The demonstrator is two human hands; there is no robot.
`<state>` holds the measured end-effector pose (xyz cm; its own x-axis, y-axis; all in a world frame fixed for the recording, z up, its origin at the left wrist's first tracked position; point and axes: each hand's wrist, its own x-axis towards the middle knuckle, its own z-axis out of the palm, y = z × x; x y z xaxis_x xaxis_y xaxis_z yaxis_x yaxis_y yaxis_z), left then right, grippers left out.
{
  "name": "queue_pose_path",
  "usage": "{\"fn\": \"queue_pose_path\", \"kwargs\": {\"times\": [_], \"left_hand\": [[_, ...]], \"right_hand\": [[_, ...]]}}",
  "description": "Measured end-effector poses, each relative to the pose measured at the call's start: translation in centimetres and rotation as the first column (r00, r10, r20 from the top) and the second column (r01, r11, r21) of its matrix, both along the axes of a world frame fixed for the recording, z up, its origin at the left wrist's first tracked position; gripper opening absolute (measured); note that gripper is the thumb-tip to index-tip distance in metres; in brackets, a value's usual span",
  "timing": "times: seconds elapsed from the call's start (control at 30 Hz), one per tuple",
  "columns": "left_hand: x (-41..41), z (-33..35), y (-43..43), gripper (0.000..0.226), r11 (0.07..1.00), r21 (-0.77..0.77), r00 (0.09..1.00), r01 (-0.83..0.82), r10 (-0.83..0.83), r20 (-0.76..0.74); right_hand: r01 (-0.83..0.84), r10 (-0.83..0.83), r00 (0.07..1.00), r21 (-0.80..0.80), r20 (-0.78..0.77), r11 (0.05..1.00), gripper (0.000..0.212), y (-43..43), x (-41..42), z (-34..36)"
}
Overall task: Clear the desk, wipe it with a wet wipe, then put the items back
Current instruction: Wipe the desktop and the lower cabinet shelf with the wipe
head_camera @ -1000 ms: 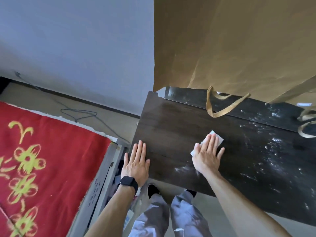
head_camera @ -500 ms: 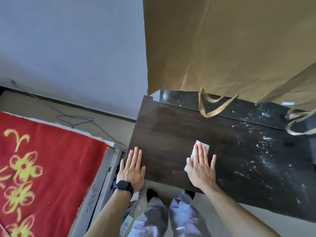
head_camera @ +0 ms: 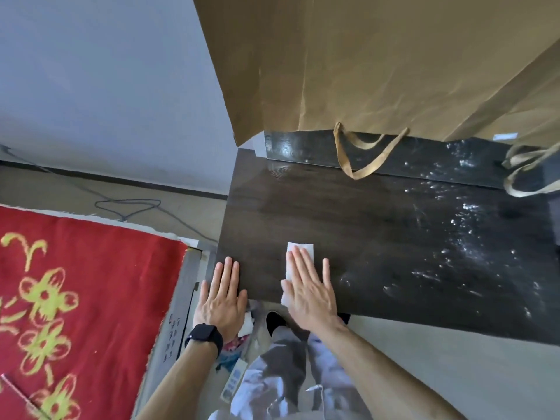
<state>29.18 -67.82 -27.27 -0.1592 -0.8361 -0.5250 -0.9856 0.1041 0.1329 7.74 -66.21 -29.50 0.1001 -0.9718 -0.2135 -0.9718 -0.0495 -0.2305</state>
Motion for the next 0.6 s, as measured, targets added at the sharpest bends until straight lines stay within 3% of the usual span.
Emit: {"fn": "queue_pose_path", "kwargs": {"times": [0.13,0.27,0.37,0.47,0.53,0.6], "left_hand": [[-0.6,-0.2,0.3,0.07,0.997,-0.056,0.998,-0.06,0.059,-0.019],[-0.7,-0.8,0.6,0.069,0.991,-0.091,0.995,-0.097,0.096,-0.021],[-1.0,-0.9,0.6,0.068,0.989,-0.103,0.994,-0.106,0.105,-0.012],[-1.7,-0.6,0.8,0.068,0.988,-0.121,0.995,-0.094,0.096,0.012],[-2.4,-0.3,0.8,0.065,0.988,-0.154,1.0,-0.017,0.018,0.006],[-3.7,-0.4,0.4,0.06,0.98,-0.174,0.994,0.102,-0.109,-0.03]], "right_hand": [[0.387,-0.379,0.919,0.056,-0.109,0.92,0.066,2.5,-9.2,0.0],[0.539,-0.533,0.842,0.073,-0.088,0.839,0.07,1.5,-8.0,0.1],[0.439,-0.437,0.898,0.04,-0.057,0.898,0.07,-0.1,-2.8,-0.2],[0.159,-0.159,0.987,0.015,-0.006,0.987,0.066,-0.7,0.9,0.0],[0.026,-0.026,1.0,0.004,0.003,1.0,0.063,-0.1,0.0,0.3],[0.039,-0.039,0.999,-0.001,-0.02,0.999,0.061,1.3,-3.8,0.4]]}}
